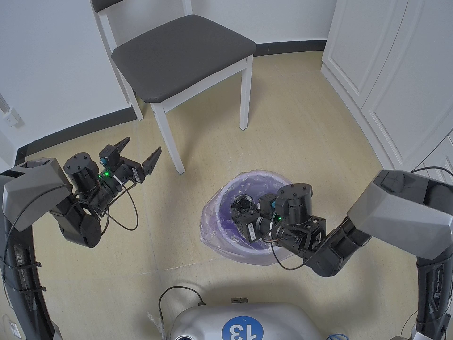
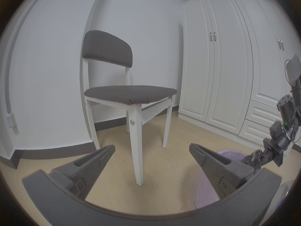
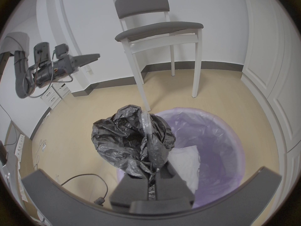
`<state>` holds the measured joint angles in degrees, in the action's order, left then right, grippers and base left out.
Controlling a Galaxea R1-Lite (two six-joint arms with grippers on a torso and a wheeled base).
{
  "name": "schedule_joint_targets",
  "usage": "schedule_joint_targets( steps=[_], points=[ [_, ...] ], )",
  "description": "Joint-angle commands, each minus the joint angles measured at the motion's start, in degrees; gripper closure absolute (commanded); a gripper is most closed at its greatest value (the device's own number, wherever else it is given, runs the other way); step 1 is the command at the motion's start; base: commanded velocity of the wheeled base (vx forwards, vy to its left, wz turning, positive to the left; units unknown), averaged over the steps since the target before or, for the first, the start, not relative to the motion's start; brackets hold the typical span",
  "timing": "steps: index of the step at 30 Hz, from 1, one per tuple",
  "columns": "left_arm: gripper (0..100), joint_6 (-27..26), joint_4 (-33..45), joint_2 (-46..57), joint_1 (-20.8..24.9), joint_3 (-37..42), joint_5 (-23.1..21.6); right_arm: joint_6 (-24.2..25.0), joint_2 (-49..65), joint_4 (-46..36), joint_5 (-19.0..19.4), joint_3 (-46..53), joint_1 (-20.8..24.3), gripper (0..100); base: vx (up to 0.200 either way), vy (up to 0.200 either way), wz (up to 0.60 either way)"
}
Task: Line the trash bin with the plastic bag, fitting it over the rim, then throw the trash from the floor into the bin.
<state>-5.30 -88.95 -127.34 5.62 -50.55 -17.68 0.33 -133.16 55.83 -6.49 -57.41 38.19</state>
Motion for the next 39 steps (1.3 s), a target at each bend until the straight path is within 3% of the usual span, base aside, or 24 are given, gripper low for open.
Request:
schedule_joint_targets(
  steps=[1, 6, 12, 17, 23, 32, 39],
  points=[
    [0, -0.32, -1.05, 0.78, -0.08, -0.16, 0.01, -0.07, 0.0, 0.15, -0.37, 1.95, 2.15, 100, 0.0, 0.0, 0.0],
    [0, -0.5, -1.05, 0.69, -0.08, -0.16, -0.25, -0.24, -0.35, -0.37, -0.63, -0.6, 1.18, 100, 0.0, 0.0, 0.0],
    [0, -0.59, -1.05, -0.19, 0.01, -0.33, -0.25, -0.33, -4.22, -1.87, 0.16, -7.72, -5.32, 100, 0.0, 0.0, 0.0],
    [0, -0.59, -1.05, -0.89, 0.09, -0.69, -0.25, 0.55, -8.7, -1.69, 1.56, -10.97, -8.13, 100, 0.0, 0.0, 0.0],
    [0, -1.11, -1.05, -1.68, 0.18, -1.13, -0.25, 5.82, -11.33, -1.52, 4.46, -12.47, -7.96, 100, 0.0, 0.0, 0.0],
    [0, -1.64, -1.05, -3.0, 0.09, -2.0, -0.17, 6.0, -12.48, -0.37, 4.99, -14.14, -7.7, 100, 0.0, 0.0, 0.0],
    [0, -1.64, -1.05, -3.26, 0.09, -2.44, -0.08, 5.74, -4.92, -1.16, 4.9, -9.22, -6.11, 100, 0.0, 0.0, 0.0]
  ],
)
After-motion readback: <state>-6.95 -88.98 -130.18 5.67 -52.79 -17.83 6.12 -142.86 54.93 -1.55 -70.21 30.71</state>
